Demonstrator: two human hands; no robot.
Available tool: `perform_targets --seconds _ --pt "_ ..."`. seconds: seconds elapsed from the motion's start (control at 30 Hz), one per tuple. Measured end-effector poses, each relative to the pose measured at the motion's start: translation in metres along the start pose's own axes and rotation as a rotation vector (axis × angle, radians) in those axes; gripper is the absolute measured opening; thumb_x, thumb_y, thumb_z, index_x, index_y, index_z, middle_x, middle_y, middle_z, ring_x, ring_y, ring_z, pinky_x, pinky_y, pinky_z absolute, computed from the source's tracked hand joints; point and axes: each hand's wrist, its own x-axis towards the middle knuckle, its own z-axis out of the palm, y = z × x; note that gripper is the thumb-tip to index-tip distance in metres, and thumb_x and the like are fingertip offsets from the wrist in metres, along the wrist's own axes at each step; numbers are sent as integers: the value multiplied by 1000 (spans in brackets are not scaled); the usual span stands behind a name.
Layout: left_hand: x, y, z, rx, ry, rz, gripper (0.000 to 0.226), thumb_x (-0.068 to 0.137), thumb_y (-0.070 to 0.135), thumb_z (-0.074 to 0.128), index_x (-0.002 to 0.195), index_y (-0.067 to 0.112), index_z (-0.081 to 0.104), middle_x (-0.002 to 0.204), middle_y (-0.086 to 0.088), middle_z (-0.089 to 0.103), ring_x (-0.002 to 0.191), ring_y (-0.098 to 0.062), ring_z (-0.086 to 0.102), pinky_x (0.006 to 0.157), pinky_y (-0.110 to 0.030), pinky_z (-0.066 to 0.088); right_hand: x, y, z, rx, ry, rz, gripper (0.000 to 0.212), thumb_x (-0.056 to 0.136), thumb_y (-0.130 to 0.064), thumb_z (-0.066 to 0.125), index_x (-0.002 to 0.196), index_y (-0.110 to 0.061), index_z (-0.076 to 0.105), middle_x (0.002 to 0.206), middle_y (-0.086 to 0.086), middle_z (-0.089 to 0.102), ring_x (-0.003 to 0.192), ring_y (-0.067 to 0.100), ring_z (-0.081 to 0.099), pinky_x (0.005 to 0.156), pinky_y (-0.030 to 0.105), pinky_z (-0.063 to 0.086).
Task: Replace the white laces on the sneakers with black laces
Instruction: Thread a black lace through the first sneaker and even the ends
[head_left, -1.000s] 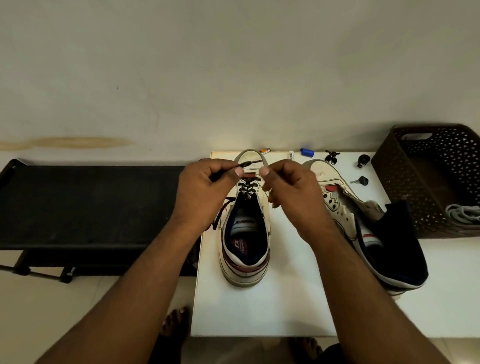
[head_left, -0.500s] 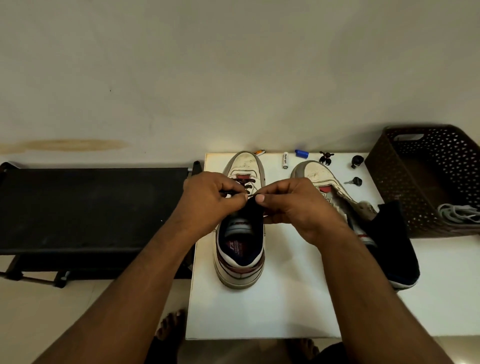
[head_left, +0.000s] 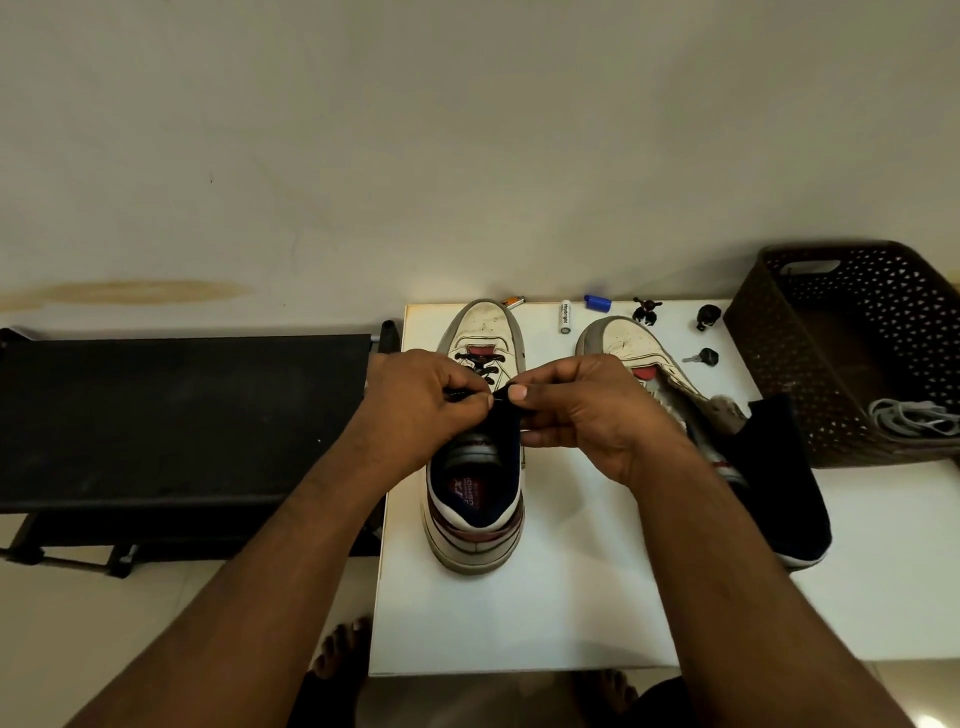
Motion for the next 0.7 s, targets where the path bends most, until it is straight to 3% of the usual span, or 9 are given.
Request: perform_targets --seconds 0.17,0.3,0.4,0.5,0.7 --pt "-3 1 1 14 -19 25 22 78 37 68 89 22 79 84 10 72 87 -11 66 94 -49 46 -4 -2 2 -2 27 -3 6 78 -2 73 83 -4 72 82 14 74 73 26 72 66 35 59" --pt "-7 10 1 98 39 31 32 78 42 59 94 21 78 92 3 75 92 -16 66 99 -50 40 -20 8 16 128 171 -50 8 86 -10 68 88 -3 71 81 11 74 70 21 71 62 27 57" --pt "-14 9 5 1 80 8 30 78 42 59 90 23 79 87 5 75 89 -14 68 95 -51 44 -36 28 33 305 278 -63 15 93 -10 59 100 -5 71 94 9 74 89 20 71 77 31 57" --pt "-24 9 11 -80 92 -30 30 77 43 58 91 25 78 87 6 75 88 -13 68 92 -53 47 -45 35 45 320 298 -76 22 92 -9 59 111 -11 69 106 4 72 103 19 67 89 35 53" --pt "-26 6 21 -95 140 -26 31 82 39 55 98 22 76 91 3 75 89 -14 68 91 -54 48 -51 34 55 185 320 -168 30 90 -3 60 116 -16 68 107 -3 71 98 9 67 78 16 53"
